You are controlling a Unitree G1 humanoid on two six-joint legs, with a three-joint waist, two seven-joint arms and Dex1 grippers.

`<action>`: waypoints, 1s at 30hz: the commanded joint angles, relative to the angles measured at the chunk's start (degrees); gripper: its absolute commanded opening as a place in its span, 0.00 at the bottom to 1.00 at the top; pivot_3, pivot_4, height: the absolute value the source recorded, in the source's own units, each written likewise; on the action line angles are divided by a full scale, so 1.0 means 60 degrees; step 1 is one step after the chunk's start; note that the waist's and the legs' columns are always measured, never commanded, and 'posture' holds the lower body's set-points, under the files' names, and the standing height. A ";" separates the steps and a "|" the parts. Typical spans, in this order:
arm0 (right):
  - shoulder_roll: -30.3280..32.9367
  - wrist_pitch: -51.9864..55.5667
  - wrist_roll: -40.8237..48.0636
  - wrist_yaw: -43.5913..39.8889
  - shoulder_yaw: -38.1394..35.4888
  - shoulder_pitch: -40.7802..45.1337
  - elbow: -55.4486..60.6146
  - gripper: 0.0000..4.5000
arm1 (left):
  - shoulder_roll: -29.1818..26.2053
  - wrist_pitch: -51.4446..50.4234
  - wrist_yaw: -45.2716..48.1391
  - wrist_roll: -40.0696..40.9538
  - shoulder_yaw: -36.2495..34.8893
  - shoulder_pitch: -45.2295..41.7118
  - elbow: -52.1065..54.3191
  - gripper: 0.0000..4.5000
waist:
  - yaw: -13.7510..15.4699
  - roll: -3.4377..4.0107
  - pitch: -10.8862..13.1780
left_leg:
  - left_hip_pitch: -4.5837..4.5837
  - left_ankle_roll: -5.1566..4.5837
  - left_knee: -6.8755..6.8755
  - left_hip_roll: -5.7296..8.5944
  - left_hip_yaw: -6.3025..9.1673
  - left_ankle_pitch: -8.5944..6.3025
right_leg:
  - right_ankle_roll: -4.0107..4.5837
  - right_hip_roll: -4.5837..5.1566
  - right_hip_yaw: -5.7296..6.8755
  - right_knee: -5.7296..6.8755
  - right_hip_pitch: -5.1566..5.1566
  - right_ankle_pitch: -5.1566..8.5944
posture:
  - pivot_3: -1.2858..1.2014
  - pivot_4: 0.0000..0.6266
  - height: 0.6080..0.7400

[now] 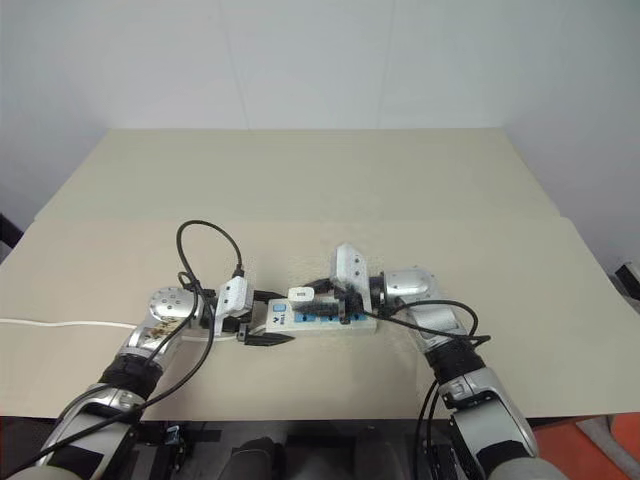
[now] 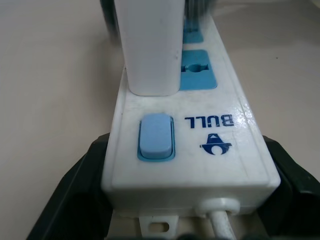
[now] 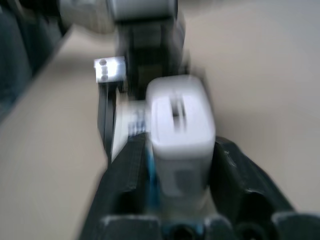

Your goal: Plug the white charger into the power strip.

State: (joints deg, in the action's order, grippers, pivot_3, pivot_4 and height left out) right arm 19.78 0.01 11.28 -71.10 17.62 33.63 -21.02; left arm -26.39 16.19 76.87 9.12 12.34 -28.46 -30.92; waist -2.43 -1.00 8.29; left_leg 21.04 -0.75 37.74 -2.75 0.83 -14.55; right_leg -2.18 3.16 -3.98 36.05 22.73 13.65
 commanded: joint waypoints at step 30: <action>0.3846 0.3411 0.2474 -0.0571 -0.3222 -0.1305 0.3819 0.94 | -0.0626 -0.0644 0.1333 0.0797 -0.0504 -0.0539 0.1095 1.00 | 0.0220 -0.0015 0.0025 | 0.0093 -0.0001 0.0002 0.0007 -0.0001 0.0000 | -0.0006 0.0006 0.0001 -0.0014 0.0083 -0.0002 | 0.52 0.24 1.00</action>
State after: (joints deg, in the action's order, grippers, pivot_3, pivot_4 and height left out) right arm 41.59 20.35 24.05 -74.42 1.13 25.94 -0.50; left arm -28.29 13.75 83.17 11.21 11.67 -32.03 -28.83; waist -1.11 -1.09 8.44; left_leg 21.60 -0.75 37.74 -2.71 0.82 -14.55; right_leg -2.22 3.20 -3.98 35.95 23.24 13.64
